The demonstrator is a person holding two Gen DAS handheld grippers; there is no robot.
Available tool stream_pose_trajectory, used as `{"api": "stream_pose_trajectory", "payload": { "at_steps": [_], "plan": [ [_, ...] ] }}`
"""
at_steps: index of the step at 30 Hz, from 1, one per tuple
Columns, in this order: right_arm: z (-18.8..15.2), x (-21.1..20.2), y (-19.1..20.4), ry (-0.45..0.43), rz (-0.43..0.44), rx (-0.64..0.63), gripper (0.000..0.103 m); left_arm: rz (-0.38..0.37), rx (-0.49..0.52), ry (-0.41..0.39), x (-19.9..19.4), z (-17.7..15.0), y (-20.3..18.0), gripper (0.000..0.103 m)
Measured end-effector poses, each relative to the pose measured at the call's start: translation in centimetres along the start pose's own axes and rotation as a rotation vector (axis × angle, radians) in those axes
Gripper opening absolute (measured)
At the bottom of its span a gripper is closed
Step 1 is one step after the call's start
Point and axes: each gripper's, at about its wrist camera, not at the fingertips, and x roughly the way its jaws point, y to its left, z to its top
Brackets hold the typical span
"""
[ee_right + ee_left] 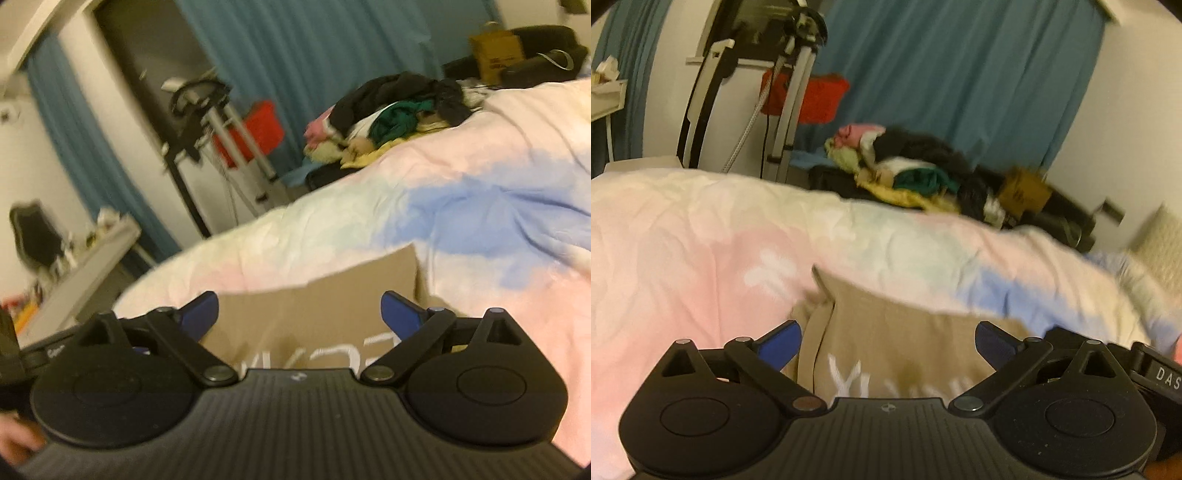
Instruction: Fold clothes
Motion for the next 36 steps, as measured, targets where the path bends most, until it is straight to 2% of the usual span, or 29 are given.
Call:
{"api": "stream_pose_trajectory", "payload": {
  "at_steps": [1,2,6,8,10,13,15,21,25,29,31,34,36],
  "plan": [
    [-0.1,0.8,0.1,0.023,-0.019,-0.026,0.072,0.011,0.024,0.014,0.5,-0.3,-0.2,0.101],
    [-0.3,1.6,0.3,0.047,-0.04,-0.053,0.063,0.022,0.047,0.028,1.0,-0.6,-0.4,0.101],
    [-1.0,5.2,-1.1,0.107,-0.103,-0.082,0.056,0.109,0.056,0.092,4.3,-1.6,-0.1,0.1],
    [-1.3,7.1,-1.9,0.123,-0.137,-0.108,0.055,0.142,0.014,0.128,6.1,-2.3,0.7,0.1],
    [-1.6,8.1,-2.6,0.138,-0.139,-0.098,0.055,0.162,0.018,0.118,7.1,-2.9,0.9,0.102],
    [-1.9,8.1,-2.5,0.136,-0.139,-0.115,0.055,0.187,0.064,0.111,7.1,-3.1,0.4,0.102],
    [-1.9,7.7,-2.1,0.129,-0.144,-0.13,0.055,0.184,0.06,0.107,6.5,-3.0,0.4,0.101],
    [-1.9,3.2,0.2,0.071,-0.166,-0.208,0.056,0.136,0.005,0.116,2.5,-3.5,0.0,0.098],
    [-2.2,-0.1,1.4,0.05,-0.149,-0.217,0.056,0.123,0.042,0.113,-0.3,-4.2,-1.1,0.098],
    [-3.7,-0.8,2.1,0.085,-0.174,-0.265,0.055,0.138,0.048,0.16,-1.2,-5.3,-1.8,0.098],
    [-4.5,0.6,1.1,0.164,-0.196,-0.238,0.049,0.147,0.034,0.174,-1.3,-6.0,-1.7,0.098],
    [-4.5,1.2,0.0,0.195,-0.177,-0.173,0.049,0.143,-0.026,0.191,-2.2,-6.2,-1.2,0.098],
    [-4.6,1.1,0.2,0.194,-0.18,-0.176,0.049,0.109,-0.073,0.164,-3.8,-6.3,-0.8,0.098]
  ]
}}
